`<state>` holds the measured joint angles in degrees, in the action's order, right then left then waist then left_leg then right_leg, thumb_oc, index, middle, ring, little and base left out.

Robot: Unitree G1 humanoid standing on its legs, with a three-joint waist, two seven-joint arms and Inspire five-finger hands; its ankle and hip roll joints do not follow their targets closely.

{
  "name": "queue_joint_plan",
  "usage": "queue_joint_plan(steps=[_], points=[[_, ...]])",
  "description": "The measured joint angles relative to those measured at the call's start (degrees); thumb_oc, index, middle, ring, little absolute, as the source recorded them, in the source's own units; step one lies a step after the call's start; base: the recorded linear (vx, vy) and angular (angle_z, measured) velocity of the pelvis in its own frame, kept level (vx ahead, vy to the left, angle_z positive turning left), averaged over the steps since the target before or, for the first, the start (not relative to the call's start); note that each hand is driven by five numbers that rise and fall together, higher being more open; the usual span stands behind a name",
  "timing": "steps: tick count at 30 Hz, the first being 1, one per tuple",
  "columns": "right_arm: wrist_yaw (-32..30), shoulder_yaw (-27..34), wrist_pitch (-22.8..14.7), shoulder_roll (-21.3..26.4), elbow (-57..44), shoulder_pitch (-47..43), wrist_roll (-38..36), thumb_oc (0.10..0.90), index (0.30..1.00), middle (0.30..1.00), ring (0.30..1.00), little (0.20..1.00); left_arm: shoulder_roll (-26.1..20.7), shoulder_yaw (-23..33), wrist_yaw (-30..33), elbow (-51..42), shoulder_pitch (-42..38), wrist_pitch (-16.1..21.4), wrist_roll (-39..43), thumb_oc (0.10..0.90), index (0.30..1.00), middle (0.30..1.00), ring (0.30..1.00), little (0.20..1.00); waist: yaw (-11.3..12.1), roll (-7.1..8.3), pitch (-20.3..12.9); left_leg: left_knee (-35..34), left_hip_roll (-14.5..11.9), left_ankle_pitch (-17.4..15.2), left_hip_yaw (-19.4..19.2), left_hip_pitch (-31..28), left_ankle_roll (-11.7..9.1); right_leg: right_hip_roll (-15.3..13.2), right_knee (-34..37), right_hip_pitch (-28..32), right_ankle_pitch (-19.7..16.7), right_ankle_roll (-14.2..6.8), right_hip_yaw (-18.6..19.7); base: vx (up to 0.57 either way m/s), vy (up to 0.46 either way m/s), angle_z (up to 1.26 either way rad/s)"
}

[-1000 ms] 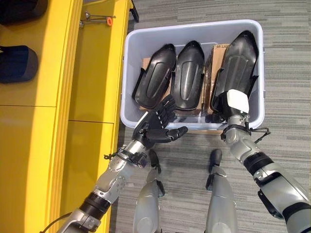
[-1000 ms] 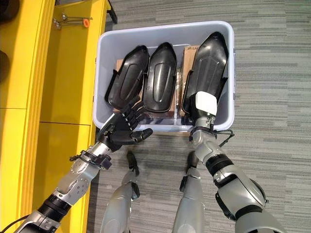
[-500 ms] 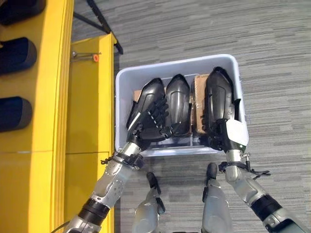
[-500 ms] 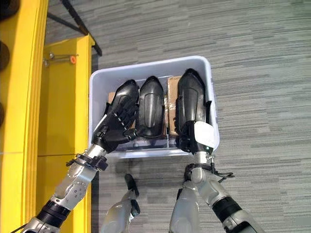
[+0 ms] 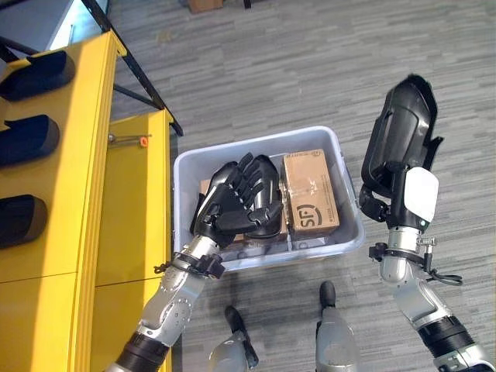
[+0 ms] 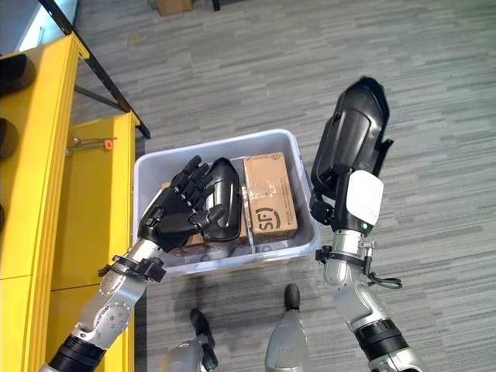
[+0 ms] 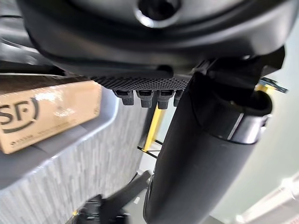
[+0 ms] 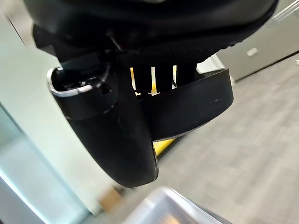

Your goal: Move parts from the plastic box to the shelf.

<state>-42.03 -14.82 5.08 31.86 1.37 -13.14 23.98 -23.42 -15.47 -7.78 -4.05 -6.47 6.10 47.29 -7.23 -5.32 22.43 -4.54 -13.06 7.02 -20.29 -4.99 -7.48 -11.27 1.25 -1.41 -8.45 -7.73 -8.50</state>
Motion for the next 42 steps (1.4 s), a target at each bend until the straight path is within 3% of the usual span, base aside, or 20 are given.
queue_joint_plan(steps=[3, 10, 13, 21, 29, 38, 42], points=[[0.8, 0.3, -2.3, -0.1, -3.6, 1.2, -0.8, 0.4, 0.3, 0.3, 0.3, 0.3, -0.1, 1.7, -0.2, -0.9, 3.1, -1.3, -0.4, 0.9, 1.0, 1.0, 1.0, 1.0, 1.1, 1.27, -6.7, 0.0, 0.1, -0.3, -0.6, -1.2, 0.1, 0.1, 0.6, 1.1, -0.2, -0.1, 0.4, 0.05, -0.088, -0.08], [9.8, -2.4, -3.1, 0.1, -3.7, 3.3, -2.7, 0.4, 0.3, 0.3, 0.3, 0.3, 0.0, 2.4, -0.4, -0.3, 5.3, -2.4, -0.9, 0.9, 1.0, 1.0, 1.0, 1.0, 1.7, 1.2, -9.1, 0.0, 0.1, -0.4, -0.2, -2.1, 0.2, 0.1, 1.0, 2.4, -0.1, 0.1, 0.2, -0.01, -0.054, 0.01], [12.0, -4.5, -4.0, 1.7, -3.7, 5.4, -2.7, 0.4, 0.3, 0.3, 0.3, 0.3, 1.7, 3.5, -0.9, -0.2, 9.5, -2.4, -1.4, 0.9, 1.0, 1.0, 1.0, 1.0, 3.2, 1.13, -10.5, 0.0, -0.4, -0.3, 0.9, -1.6, 0.2, 0.5, 1.2, 2.8, -0.1, 0.0, -0.9, -0.06, -0.078, 0.16], [14.2, -8.0, -6.6, 1.6, -3.5, 4.1, -4.4, 0.4, 0.3, 0.3, 0.3, 0.3, 1.7, 7.0, -1.3, 2.0, 10.6, -1.9, -2.8, 0.9, 1.0, 1.0, 1.0, 1.0, 7.6, 1.18, -10.6, 0.0, -0.8, 0.3, 4.0, -1.0, 0.6, 0.6, 0.4, 4.0, 1.0, 0.3, -3.7, -0.04, -0.035, 0.18], [14.8, -8.7, -6.9, 1.2, -3.2, 3.2, -4.4, 0.4, 0.3, 0.3, 0.3, 0.3, 1.9, 7.0, 0.1, 2.7, 11.0, -1.8, -2.6, 0.9, 1.0, 1.0, 1.0, 1.0, 9.0, 1.11, -10.6, 1.3, -1.1, 0.4, 6.9, 0.3, 1.3, 0.4, -2.5, 4.1, 3.0, 0.0, -6.2, -0.04, -0.032, 0.17], [17.5, -9.2, -7.6, 1.1, -1.4, 3.1, -4.4, 0.4, 0.3, 0.3, 0.3, 0.3, 1.9, 7.1, -0.2, 4.1, 12.4, 0.4, -2.4, 0.9, 1.0, 1.0, 1.0, 1.0, 10.9, 0.6, -10.4, 3.4, -1.4, -0.4, 11.1, 1.2, 2.9, -0.9, -11.6, 3.5, 9.6, 0.3, -9.1, -0.01, -0.017, 0.23], [18.1, -9.3, -9.0, 1.1, -1.4, 3.0, -4.4, 0.4, 0.3, 0.3, 0.3, 0.3, 1.7, 7.1, -0.6, 4.1, 12.4, 0.7, -2.5, 0.9, 1.0, 1.0, 1.0, 1.0, 11.3, 0.59, -10.4, 3.8, -1.6, -0.4, 11.7, 2.1, 3.0, -1.8, -19.0, -0.4, 13.8, 1.1, -9.2, 0.0, -0.02, 0.07]])
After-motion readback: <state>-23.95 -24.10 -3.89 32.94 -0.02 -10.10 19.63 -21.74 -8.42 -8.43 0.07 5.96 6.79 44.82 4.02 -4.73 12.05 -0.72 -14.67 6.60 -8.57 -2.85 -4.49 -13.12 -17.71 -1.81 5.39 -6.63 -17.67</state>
